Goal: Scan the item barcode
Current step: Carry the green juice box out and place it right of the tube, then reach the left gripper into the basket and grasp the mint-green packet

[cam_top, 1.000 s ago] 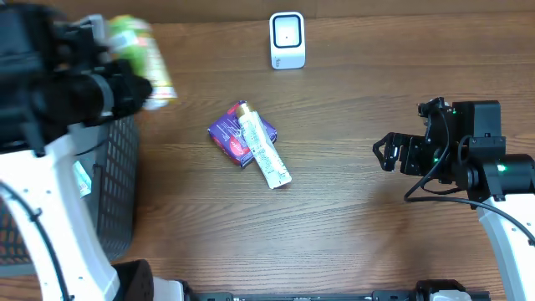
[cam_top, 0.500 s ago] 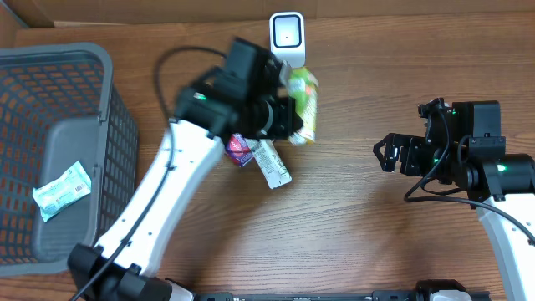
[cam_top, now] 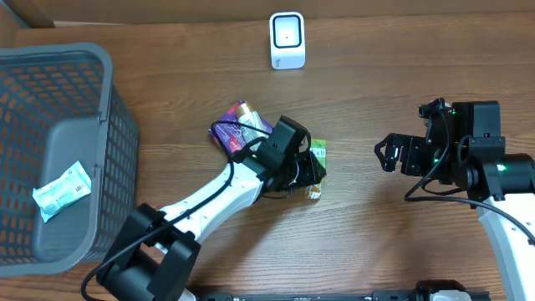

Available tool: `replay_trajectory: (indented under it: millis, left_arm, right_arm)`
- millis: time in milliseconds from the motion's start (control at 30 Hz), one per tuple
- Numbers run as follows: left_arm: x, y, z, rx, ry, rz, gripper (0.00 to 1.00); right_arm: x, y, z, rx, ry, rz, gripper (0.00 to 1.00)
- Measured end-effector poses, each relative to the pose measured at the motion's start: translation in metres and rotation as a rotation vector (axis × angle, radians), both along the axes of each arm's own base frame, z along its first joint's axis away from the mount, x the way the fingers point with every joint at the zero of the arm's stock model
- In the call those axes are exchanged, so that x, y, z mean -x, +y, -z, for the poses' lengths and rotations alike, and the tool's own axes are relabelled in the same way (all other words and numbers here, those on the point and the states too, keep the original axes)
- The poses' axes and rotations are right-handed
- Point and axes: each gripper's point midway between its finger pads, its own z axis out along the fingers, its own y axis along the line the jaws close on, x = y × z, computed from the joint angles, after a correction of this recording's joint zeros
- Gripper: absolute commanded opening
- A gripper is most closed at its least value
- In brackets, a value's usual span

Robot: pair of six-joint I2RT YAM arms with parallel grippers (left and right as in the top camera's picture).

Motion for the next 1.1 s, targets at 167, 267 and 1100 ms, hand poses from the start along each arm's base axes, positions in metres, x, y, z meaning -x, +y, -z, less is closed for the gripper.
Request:
replay_trajectory:
  millis: [167,267,1100]
  left_arm:
    - [-0.005,-0.012,-0.009,0.044,-0.068,0.067,0.61]
    - [-0.009,-0.016,-0.018,0.048,-0.115,0.125,0.66]
    - [0.017,0.395,-0.294,-0.658,-0.277,-0.771,1.00]
  right_arm:
    - [0.000,0.000,0.000,0.000,-0.001,0.001,1.00]
    - [0.000,0.000,0.000,0.001,-0.001,0.001,1.00]
    - [0.000,0.000,0.000,0.002,0.001,0.002,1.00]
